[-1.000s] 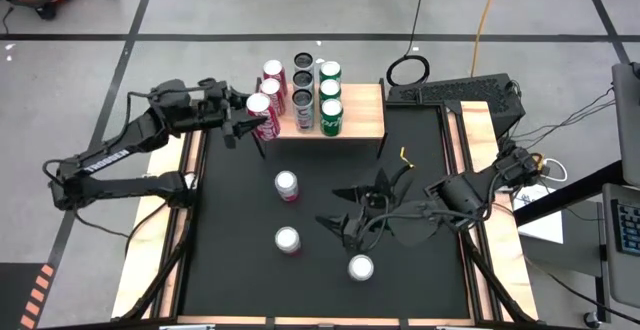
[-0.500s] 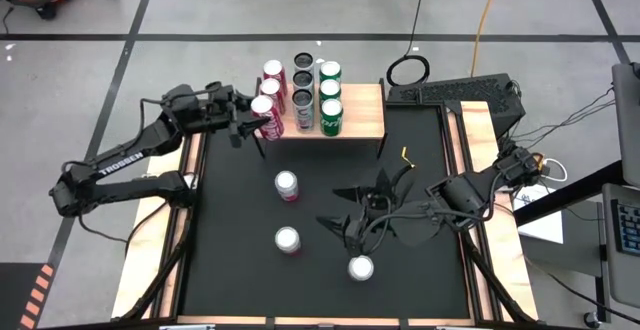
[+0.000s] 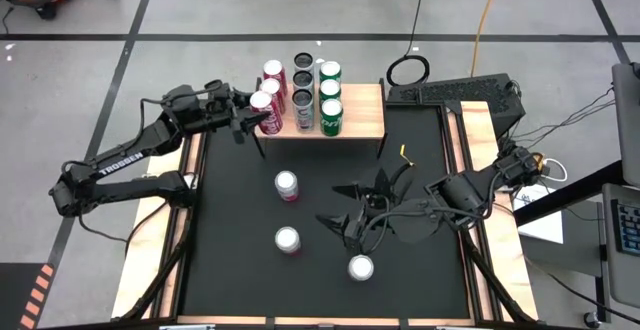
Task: Place canned beverage on shelf
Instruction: Put the red white soda can aligned with the other red soda can on the shelf
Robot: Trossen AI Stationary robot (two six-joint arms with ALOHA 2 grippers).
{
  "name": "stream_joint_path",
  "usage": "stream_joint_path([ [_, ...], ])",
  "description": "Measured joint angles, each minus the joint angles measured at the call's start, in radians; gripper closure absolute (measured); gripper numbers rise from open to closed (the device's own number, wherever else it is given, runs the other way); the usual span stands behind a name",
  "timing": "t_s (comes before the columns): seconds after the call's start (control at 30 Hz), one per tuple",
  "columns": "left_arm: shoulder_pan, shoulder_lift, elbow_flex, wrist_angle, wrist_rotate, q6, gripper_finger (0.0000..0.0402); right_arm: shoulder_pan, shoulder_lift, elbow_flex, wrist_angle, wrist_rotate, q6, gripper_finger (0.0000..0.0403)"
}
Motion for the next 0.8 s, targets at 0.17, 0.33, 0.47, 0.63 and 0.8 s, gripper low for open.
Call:
stream_joint_path([
  [0.17, 0.000, 0.001, 0.000, -0.054, -0.010, -0.026, 0.0095, 0.000, 0.000, 0.000, 0.000, 0.000, -0.018, 0.0023],
  [0.33, 0.000, 0.005, 0.000, -0.065, -0.009, 0.052, 0.0095, 0.000, 0.000, 0.000, -0.004, 0.000, -0.026, 0.0023],
  [0.47, 0.000, 0.005, 0.000, -0.069, 0.000, 0.161, 0.0095, 0.000, 0.000, 0.000, -0.008, -0.002, -0.026, 0.0023],
  [0.63, 0.000, 0.005, -0.036, -0.059, 0.005, 0.180, 0.0095, 0.000, 0.000, 0.000, -0.008, -0.004, -0.026, 0.0023],
  [0.8, 0.000, 0.019, -0.120, 0.082, 0.015, 0.125, 0.0095, 0.000, 0.000, 0.000, -0.008, -0.004, -0.026, 0.0023],
])
